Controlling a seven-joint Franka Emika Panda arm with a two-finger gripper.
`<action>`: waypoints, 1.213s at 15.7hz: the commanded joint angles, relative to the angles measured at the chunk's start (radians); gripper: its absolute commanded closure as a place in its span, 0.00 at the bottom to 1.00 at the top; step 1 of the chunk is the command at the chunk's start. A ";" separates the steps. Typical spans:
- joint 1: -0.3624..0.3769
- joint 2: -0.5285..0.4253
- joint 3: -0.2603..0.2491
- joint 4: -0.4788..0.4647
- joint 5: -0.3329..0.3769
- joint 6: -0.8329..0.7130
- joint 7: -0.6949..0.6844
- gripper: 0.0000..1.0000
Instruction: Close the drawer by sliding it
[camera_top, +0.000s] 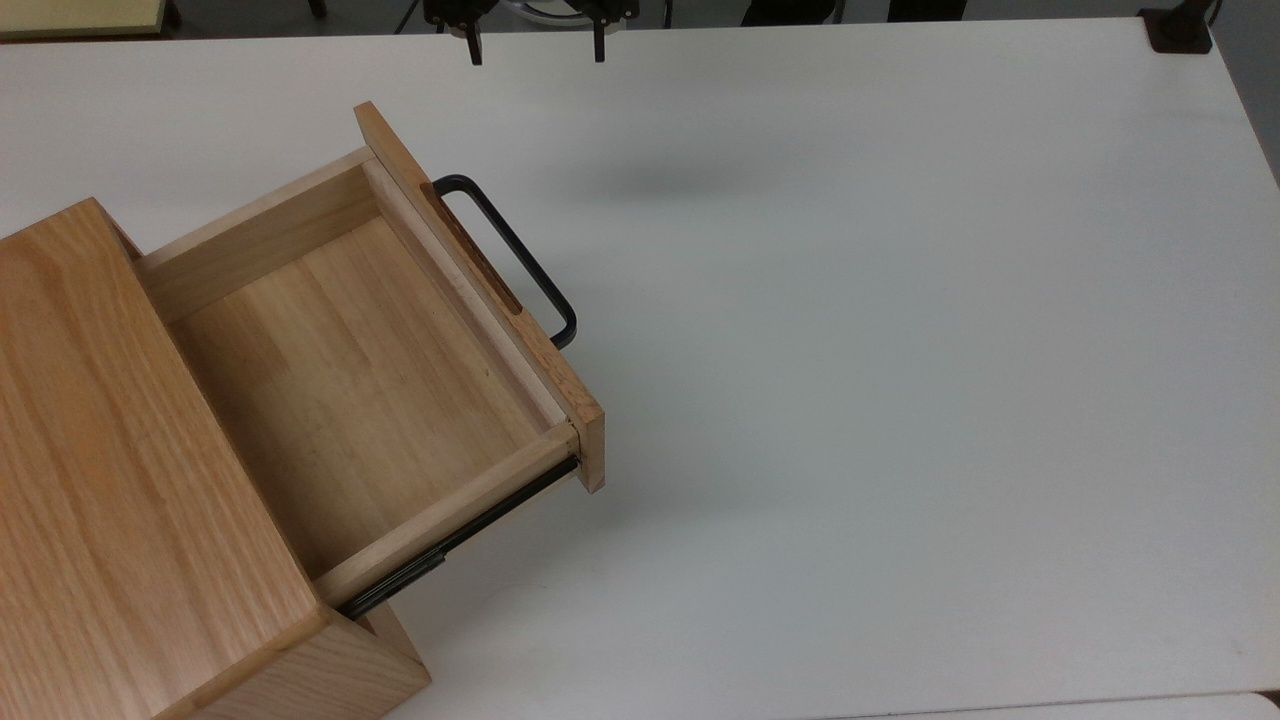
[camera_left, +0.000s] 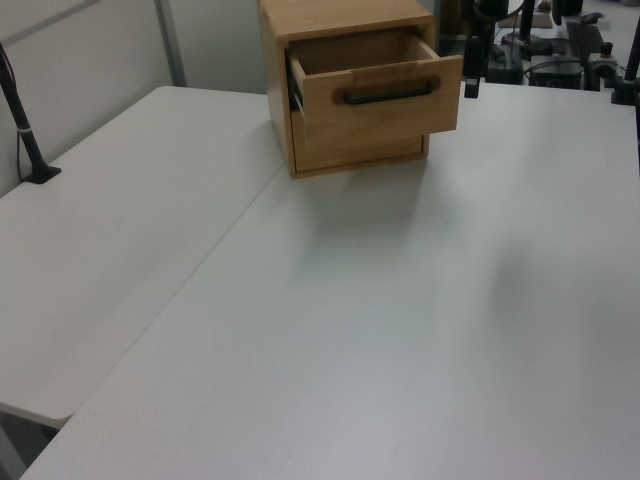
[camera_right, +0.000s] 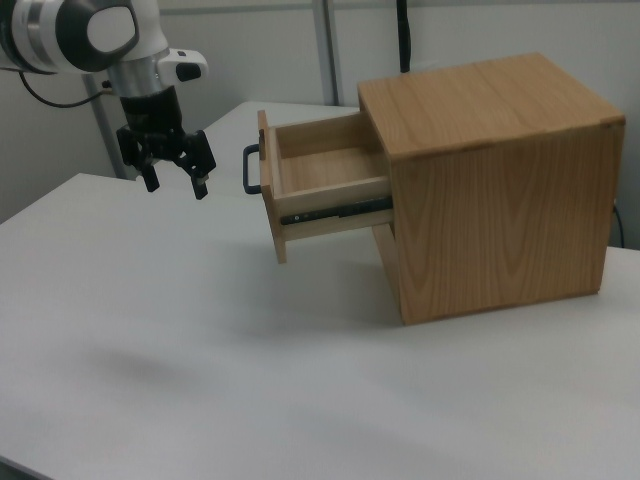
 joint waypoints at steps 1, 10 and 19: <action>0.001 -0.005 -0.001 -0.014 -0.011 0.012 0.007 0.00; 0.000 -0.007 -0.001 -0.014 -0.010 0.010 0.007 0.00; 0.010 0.002 0.001 -0.019 -0.008 0.022 -0.016 1.00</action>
